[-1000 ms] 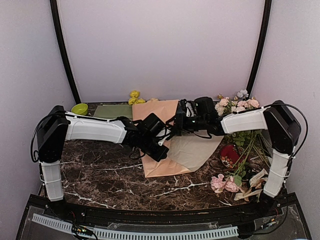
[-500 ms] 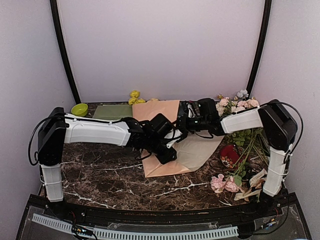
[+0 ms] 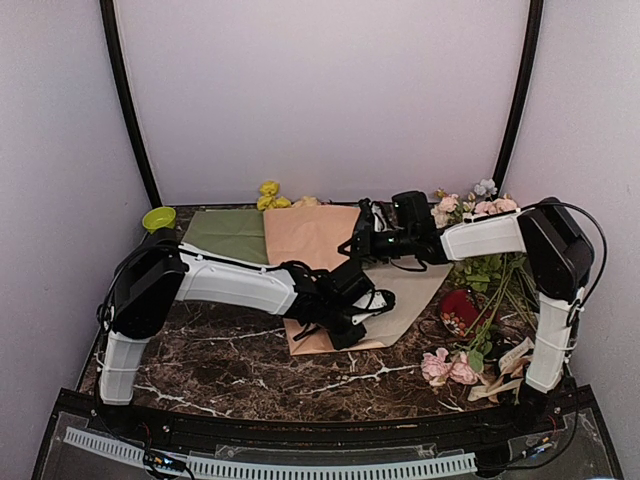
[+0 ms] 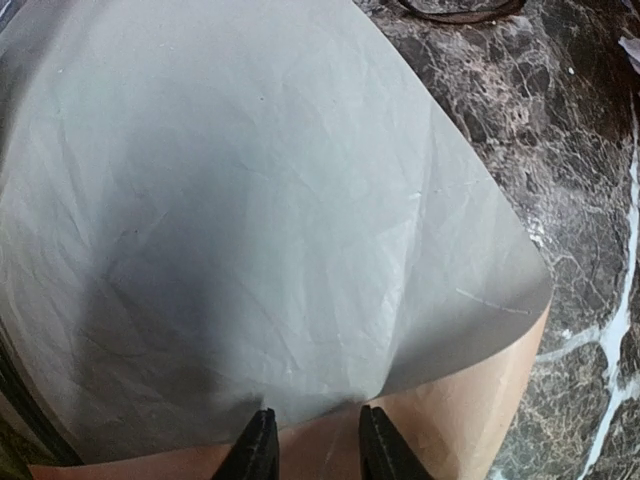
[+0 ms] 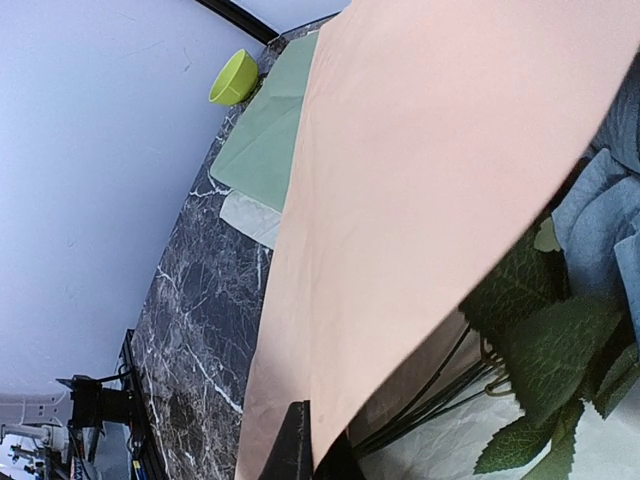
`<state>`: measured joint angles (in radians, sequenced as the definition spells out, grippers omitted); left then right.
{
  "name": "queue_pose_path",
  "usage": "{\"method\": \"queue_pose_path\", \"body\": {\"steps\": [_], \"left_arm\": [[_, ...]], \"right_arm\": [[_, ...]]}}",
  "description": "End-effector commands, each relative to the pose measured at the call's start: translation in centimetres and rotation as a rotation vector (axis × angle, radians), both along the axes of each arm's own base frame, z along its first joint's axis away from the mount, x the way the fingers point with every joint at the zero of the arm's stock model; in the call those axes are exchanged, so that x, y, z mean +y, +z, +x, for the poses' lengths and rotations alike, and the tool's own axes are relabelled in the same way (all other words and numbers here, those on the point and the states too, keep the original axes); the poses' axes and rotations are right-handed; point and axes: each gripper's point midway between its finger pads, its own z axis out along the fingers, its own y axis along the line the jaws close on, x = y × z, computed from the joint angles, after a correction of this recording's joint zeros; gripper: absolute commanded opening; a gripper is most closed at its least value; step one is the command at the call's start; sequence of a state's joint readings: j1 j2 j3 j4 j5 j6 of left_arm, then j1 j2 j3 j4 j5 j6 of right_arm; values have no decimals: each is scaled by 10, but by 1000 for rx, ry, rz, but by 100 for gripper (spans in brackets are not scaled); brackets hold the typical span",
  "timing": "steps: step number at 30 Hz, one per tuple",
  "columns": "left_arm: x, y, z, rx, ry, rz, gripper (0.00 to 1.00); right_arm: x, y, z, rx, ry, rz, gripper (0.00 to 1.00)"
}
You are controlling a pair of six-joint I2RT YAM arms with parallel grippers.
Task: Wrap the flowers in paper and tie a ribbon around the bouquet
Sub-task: Pass from the left arm to the right
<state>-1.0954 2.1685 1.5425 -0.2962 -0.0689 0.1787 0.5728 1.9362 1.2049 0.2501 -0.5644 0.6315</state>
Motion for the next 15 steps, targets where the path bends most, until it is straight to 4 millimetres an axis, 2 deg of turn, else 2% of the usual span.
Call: {"method": "queue_pose_path", "body": {"steps": [1,4,9,10,15], "left_arm": [[3,3,-6,14,-28,17,29],[5,-2,-10,36,-37,23,28],[3,-3,-16,69,-47,6,28],[1,-1,-17,72,-50,-3,27],[-11,12,-18,87,-71,-47,27]], "right_arm": [[-5,31,3,-70,15,-1,0],[-16,25,2,-56,-3,-25,0],[-32,-4,6,-2,-40,-45,0],[-36,-22,2,34,-41,-63,0],[-40,-64,6,98,-36,-100,0]]}}
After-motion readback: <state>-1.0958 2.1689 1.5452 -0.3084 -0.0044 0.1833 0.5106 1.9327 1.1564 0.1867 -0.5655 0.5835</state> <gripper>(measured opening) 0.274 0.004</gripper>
